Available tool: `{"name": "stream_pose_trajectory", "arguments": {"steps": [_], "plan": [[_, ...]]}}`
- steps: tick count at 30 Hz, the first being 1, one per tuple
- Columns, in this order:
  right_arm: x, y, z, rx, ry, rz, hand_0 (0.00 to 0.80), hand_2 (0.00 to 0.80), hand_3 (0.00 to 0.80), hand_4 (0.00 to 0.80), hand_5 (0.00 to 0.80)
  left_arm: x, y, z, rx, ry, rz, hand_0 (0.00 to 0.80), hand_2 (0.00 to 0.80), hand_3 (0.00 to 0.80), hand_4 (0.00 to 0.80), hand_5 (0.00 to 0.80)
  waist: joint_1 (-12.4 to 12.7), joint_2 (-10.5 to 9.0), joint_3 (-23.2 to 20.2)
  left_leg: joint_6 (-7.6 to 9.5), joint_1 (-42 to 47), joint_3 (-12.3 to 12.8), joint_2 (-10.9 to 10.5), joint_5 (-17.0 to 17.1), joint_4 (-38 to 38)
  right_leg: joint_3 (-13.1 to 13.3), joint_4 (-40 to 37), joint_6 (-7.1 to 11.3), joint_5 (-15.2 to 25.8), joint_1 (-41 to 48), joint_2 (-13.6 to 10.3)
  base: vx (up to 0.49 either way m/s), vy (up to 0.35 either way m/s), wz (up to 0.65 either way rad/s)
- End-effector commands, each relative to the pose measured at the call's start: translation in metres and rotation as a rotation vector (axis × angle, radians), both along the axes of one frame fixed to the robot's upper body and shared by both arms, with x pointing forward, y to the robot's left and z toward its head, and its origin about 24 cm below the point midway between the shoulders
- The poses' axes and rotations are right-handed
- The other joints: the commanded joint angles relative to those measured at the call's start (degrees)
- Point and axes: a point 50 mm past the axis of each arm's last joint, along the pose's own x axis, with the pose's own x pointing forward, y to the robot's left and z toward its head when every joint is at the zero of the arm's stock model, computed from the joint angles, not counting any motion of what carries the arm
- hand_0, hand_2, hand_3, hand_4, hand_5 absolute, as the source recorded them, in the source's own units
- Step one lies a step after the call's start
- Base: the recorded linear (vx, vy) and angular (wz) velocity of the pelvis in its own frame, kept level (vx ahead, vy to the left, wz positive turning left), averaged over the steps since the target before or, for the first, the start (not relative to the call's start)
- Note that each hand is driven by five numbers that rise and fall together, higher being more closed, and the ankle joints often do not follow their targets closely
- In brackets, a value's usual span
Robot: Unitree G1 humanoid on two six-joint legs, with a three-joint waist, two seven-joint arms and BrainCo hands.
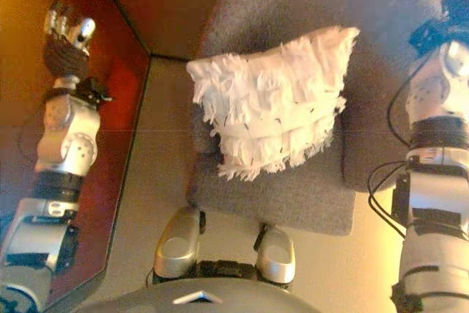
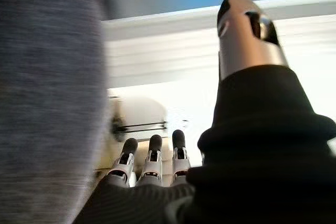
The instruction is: Pick up the cushion and take it to the sofa
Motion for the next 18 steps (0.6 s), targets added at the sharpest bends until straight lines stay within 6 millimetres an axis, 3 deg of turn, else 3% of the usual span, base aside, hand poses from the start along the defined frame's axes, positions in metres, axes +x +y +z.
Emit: {"name": "stream_pose_trajectory", "arguments": {"steps": [1,5,11,14,18], "plan": [[-0.013,-0.004,-0.025,-0.057,0.035,0.053,0.000,0.000,0.000,0.000,0.000,-0.013,-0.016,-0.019,-0.027,0.010,-0.111,0.000,0.000,0.000,0.000,0.000,0.5,1.09,-8.9,-2.53,5.4,2.8,2.7,-0.2,-6.1,-0.6,1.5,1.89,-1.0,-1.3,-0.3,0.114,-0.003,0.03],[-0.026,0.033,-0.075,-0.049,0.065,0.235,0.000,0.000,0.000,0.000,0.000,-0.029,-0.028,-0.042,-0.089,0.051,-0.202,0.000,0.000,0.000,0.000,0.000,-0.4,1.05,-9.8,-2.23,7.9,3.4,2.8,-0.5,-7.0,-0.2,0.5,1.43,-1.4,0.8,0.3,0.054,-0.005,-0.08],[-0.076,0.101,-0.164,0.128,0.051,0.467,0.000,0.000,0.000,0.000,0.000,-0.068,-0.039,-0.079,-0.189,0.105,-0.336,0.000,0.000,0.000,0.000,0.000,-2.0,1.91,-10.7,-1.25,11.5,5.5,2.8,-0.5,-9.5,0.8,-1.7,0.83,-1.2,2.9,1.4,-0.010,0.015,-0.10],[-0.096,0.131,-0.190,0.199,0.059,0.577,0.000,0.000,0.000,0.000,0.000,-0.086,-0.043,-0.095,-0.295,0.122,-0.420,0.000,0.000,0.000,0.000,0.000,-2.8,2.26,-10.8,-1.06,12.1,6.4,2.7,-0.5,-9.8,1.3,-2.2,0.51,-1.0,3.0,1.7,-0.055,0.020,-0.17],[-0.113,0.148,-0.212,0.344,0.055,0.668,0.000,0.000,0.000,0.000,0.000,-0.104,-0.046,-0.113,-0.382,0.142,-0.459,0.000,0.000,0.000,0.000,0.000,-3.2,2.81,-10.6,-1.03,12.3,7.3,2.5,-0.3,-10.1,1.6,-2.7,0.25,-0.7,3.0,1.9,-0.083,0.032,-0.18]]}}
